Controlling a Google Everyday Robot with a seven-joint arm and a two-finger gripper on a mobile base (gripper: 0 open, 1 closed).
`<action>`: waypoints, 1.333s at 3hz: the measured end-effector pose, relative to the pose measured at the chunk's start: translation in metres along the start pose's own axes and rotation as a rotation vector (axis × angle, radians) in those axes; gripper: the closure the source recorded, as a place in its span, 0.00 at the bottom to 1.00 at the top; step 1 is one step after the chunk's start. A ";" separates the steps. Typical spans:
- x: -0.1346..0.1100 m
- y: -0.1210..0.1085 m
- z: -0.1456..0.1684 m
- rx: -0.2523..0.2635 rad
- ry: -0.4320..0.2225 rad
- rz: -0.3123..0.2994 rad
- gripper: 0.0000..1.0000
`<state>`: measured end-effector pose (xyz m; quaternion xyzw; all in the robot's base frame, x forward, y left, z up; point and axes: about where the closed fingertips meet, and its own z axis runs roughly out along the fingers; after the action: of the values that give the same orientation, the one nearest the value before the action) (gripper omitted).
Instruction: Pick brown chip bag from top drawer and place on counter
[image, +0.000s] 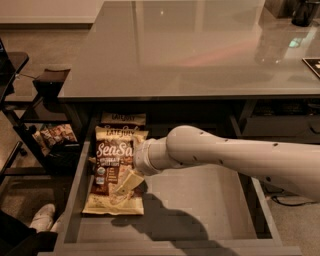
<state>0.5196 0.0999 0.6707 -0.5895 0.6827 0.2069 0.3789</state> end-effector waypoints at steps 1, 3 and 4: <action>0.006 0.004 0.039 0.013 0.020 -0.039 0.00; 0.006 0.004 0.040 0.012 0.019 -0.040 0.19; 0.005 0.004 0.040 0.012 0.019 -0.040 0.42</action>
Offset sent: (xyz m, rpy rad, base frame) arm 0.0087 0.0427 -0.0514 -0.0299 -0.0246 0.0276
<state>0.5260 0.1262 0.6410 -0.6026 0.6757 0.1896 0.3800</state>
